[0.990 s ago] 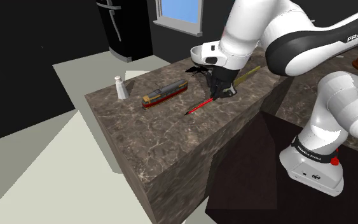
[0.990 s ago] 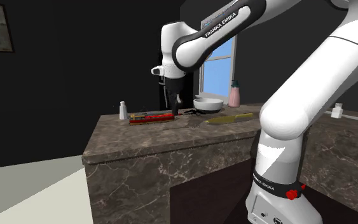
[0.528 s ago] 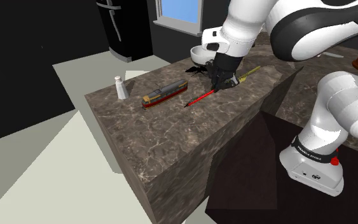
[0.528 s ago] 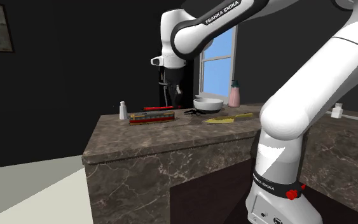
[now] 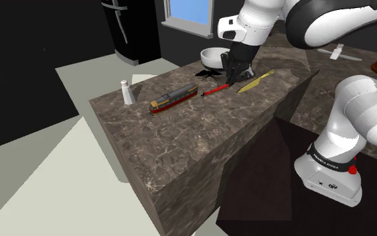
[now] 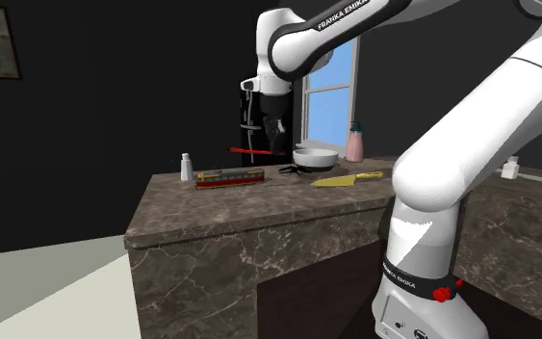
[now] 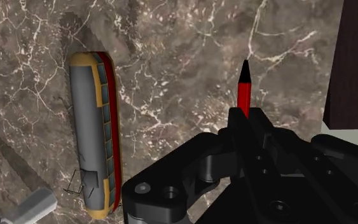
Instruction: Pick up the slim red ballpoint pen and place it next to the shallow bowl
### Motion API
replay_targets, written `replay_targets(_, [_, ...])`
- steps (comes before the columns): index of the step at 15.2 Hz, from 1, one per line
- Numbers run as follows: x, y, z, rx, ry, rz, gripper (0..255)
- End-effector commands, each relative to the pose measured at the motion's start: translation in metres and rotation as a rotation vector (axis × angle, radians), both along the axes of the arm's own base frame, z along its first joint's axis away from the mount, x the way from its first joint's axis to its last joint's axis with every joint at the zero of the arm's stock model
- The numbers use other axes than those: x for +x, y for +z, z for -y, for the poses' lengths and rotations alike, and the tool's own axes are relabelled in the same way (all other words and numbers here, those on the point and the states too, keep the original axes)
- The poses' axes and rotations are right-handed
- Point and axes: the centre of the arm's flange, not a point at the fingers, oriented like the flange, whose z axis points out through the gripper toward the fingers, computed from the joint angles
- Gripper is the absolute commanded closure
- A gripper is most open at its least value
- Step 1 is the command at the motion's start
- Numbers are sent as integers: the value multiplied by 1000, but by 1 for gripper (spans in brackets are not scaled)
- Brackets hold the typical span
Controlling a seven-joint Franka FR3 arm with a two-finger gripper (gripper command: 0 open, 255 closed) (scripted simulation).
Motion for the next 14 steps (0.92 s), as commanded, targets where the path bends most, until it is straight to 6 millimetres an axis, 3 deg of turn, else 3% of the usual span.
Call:
replay_targets(1, [5,2,24,0,1,0,255])
replay_targets(14, [56,2,188,0,1,0,255])
